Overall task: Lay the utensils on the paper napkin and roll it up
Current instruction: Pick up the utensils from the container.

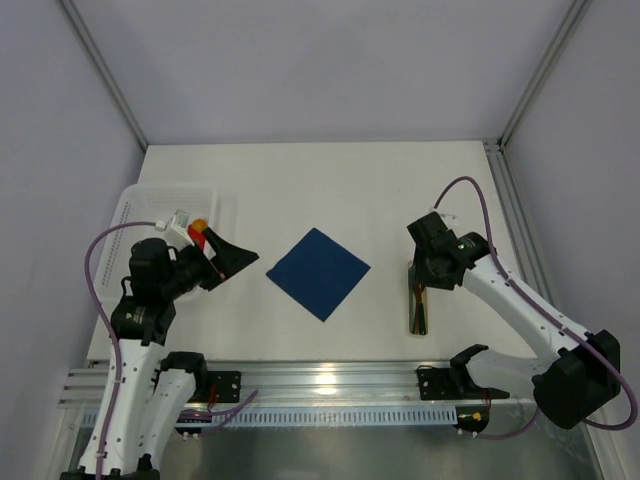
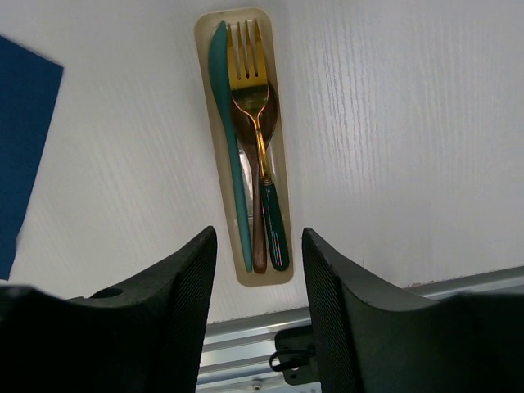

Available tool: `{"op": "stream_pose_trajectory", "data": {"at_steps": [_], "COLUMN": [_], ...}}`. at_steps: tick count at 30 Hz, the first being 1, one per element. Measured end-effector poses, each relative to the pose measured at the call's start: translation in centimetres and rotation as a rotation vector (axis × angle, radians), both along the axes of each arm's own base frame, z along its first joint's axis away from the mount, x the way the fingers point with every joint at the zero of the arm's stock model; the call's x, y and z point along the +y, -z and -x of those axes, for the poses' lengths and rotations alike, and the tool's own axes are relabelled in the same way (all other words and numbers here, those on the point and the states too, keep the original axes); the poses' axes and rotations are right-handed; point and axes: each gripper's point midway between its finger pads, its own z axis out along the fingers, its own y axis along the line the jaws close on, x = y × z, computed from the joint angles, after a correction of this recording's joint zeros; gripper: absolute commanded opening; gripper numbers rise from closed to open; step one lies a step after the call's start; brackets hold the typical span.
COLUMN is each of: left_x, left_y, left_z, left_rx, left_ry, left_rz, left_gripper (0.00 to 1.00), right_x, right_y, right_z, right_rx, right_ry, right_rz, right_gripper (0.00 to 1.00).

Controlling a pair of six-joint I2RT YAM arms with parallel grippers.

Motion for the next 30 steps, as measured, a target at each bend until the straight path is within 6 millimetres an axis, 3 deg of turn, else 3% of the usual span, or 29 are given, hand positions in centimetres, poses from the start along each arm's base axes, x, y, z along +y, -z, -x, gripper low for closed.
{"op": "stream_pose_trajectory", "data": {"at_steps": [6, 13, 30], "left_x": [-0.4, -0.5, -0.9], "left_y": [0.2, 0.2, 0.1], "left_z": [0.1, 0.2, 0.5], "left_rx": [0.006, 0.008, 0.016], "left_ry": [0.021, 0.033, 0.056], "left_rz": [-0.006, -0.003, 0.014], "left_gripper": [0.89, 0.89, 0.82], "right_x": [-0.2, -0.3, -0.3], "right_y": [3.4, 6.0, 8.1], "right_z": [0.3, -0.2, -1.9], "right_rx": [0.045, 0.083, 0.089], "right_ry": [0.049, 0.081, 0.094], "right_rz": [-0.002, -0.014, -0.025], "right_gripper": [0.36, 0.34, 0.29]}}
